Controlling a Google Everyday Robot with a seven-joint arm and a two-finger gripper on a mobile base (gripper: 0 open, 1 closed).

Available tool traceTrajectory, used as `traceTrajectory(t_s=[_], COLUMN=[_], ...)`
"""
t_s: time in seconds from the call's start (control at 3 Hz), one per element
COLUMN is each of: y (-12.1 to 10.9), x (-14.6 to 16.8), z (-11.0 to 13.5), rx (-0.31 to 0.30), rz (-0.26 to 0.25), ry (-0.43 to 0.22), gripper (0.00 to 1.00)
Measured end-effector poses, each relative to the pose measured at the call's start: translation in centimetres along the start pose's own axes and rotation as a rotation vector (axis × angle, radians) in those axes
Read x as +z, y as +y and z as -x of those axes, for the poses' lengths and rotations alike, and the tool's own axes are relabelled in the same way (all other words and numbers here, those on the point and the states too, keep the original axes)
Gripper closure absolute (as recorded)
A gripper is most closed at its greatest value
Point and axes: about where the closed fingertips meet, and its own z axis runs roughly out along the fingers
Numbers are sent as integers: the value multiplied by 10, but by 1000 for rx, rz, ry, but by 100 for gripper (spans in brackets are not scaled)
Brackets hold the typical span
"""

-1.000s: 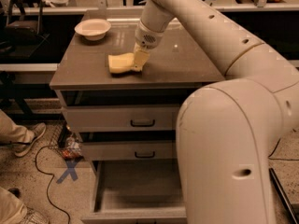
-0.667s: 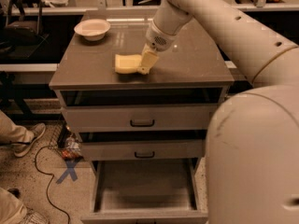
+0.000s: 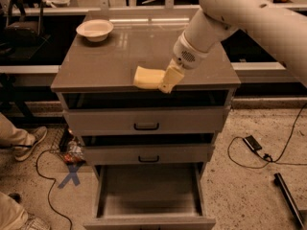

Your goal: Place sponge into bottom drawer

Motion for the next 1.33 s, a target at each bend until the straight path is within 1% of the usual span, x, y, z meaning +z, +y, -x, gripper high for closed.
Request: traceTrajectory(t_s=[0.33, 0.67, 1.0, 1.33], y=[41, 39, 37, 42], x=[-18, -18, -10, 26], z=[-47, -45, -54, -91], rx=[144, 138, 163, 204], rz=[-11, -11, 8, 65], ry=[51, 47, 38, 10], gripper=[100, 100, 100, 100])
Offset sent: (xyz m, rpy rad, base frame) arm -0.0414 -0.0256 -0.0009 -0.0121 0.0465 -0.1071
